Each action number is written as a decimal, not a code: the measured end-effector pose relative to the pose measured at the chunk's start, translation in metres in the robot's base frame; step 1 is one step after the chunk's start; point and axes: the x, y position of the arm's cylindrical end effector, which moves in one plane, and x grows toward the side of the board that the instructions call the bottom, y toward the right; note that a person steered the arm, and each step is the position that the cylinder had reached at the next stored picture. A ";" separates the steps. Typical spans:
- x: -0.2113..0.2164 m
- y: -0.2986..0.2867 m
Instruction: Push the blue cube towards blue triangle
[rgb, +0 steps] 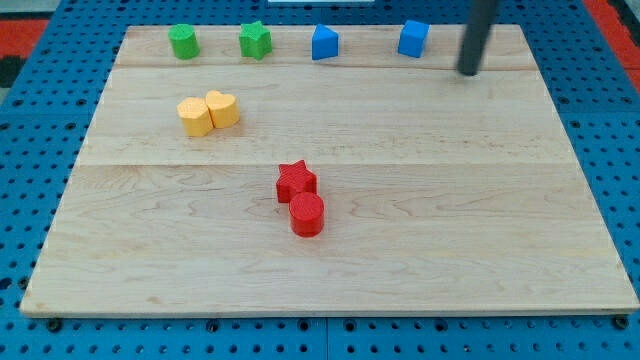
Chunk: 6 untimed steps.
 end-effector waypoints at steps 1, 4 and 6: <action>-0.035 -0.027; -0.038 -0.077; -0.077 -0.104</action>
